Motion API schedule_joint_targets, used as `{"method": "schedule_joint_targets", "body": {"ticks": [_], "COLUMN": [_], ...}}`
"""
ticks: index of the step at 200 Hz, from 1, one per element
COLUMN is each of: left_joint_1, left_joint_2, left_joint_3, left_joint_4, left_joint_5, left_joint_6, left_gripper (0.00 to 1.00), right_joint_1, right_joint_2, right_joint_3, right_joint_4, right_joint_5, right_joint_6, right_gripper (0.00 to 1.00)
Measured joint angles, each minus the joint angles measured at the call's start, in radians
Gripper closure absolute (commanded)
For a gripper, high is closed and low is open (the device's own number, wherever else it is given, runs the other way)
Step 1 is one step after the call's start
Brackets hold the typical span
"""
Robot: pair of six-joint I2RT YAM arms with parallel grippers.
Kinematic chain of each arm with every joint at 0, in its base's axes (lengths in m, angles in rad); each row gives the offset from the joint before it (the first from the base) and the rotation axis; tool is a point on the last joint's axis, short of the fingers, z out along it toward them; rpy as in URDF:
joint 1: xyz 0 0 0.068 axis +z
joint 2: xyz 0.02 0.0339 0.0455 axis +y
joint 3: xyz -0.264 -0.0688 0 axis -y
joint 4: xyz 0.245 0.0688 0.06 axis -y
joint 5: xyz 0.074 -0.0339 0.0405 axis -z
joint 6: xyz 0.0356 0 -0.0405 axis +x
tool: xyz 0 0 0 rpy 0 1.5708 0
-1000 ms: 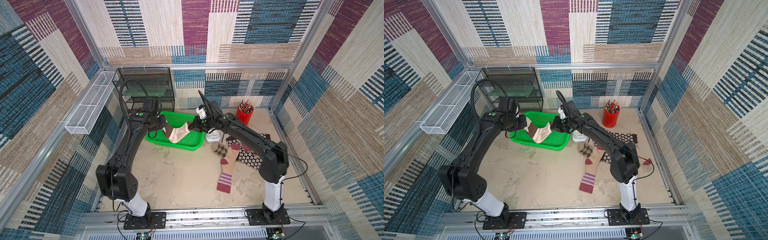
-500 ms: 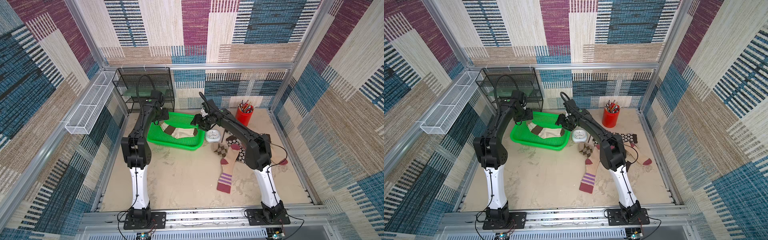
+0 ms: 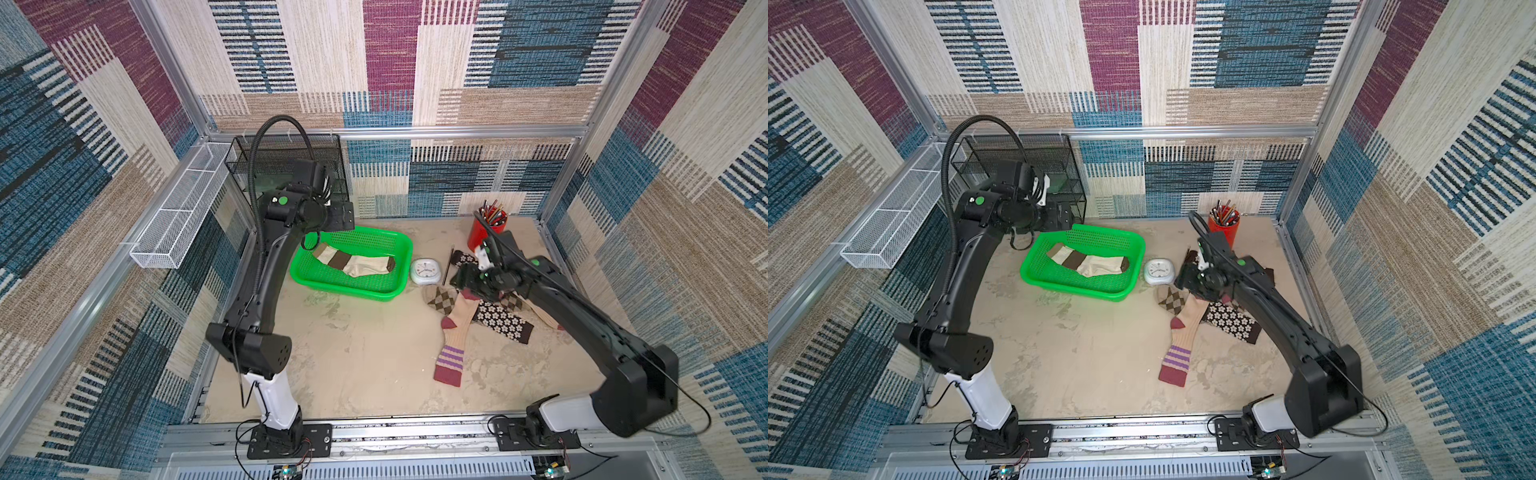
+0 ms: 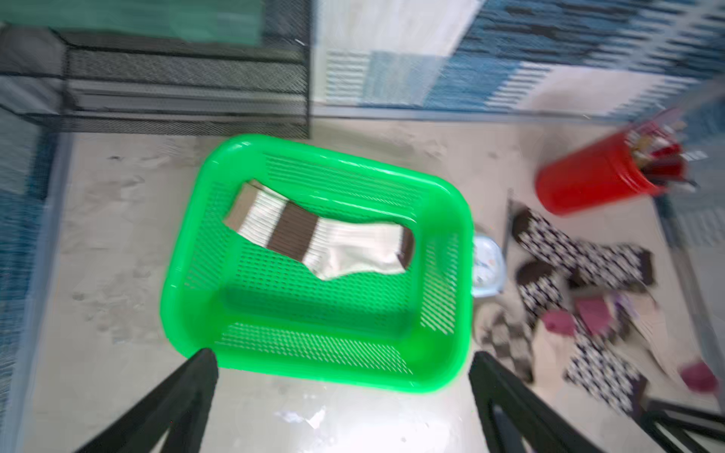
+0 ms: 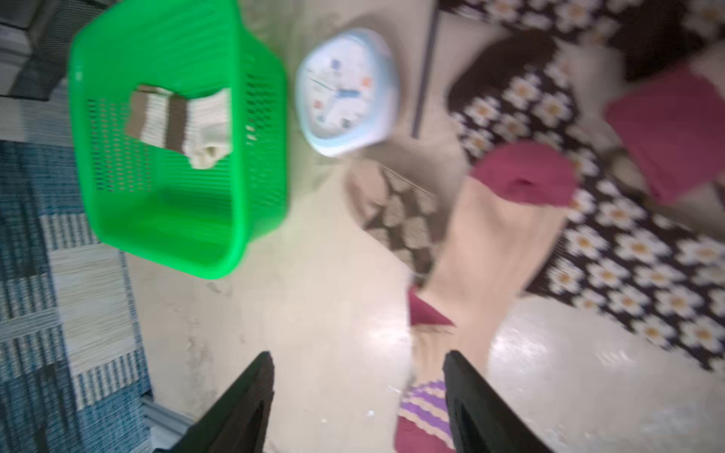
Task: Place the socks together as a pair
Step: Place a pair of socks in the bin, then pick up the sock at the center of the board.
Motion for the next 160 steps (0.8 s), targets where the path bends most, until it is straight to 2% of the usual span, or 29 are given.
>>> {"method": "schedule_joint_targets", "body": {"ticks": [15,30,54,71,94,115,133,146,160], "left_joint_1": [-0.033,-0.074,-0.173,-0.237,-0.289,-0.397,-0.563,-0.684,-0.768], "left_joint_2": [-0.163,-0.308,-0.459,-0.529,-0.608,-0.624,-0.552,-0.462,-0.377], "left_joint_3": [-0.275,-0.509,-0.743,-0.868,-0.975,-1.026,-1.023,-0.987,-0.955], "left_joint_4": [0.067,0.116,0.163,0.184,0.192,0.211,0.247,0.272,0.318], "left_joint_5": [0.049,0.082,0.089,0.095,0.071,0.044,0.026,0.010,0.005], "left_joint_6": [-0.060,-0.125,-0.208,-0.256,-0.289,-0.291,-0.286,-0.266,-0.228], "left_gripper": [0.00,0.00,0.00,0.01,0.02,0.04,0.05,0.07,0.09], "right_joint_1": [0.011,0.036,0.087,0.169,0.257,0.270,0.207,0.119,0.015], "right_joint_2": [-0.082,-0.111,-0.115,-0.115,-0.093,-0.118,-0.155,-0.176,-0.173], "right_joint_3": [-0.158,-0.237,-0.318,-0.358,-0.390,-0.438,-0.454,-0.452,-0.439], "right_joint_4": [0.012,0.015,0.030,0.048,0.067,0.072,0.069,0.063,0.051], "right_joint_5": [-0.047,-0.079,-0.118,-0.145,-0.143,-0.116,-0.090,-0.077,-0.071], "right_joint_6": [-0.024,-0.040,-0.047,-0.040,0.002,0.060,0.089,0.089,0.058], "right_gripper": [0.32,0.32,0.34,0.36,0.39,0.36,0.31,0.24,0.19]}}
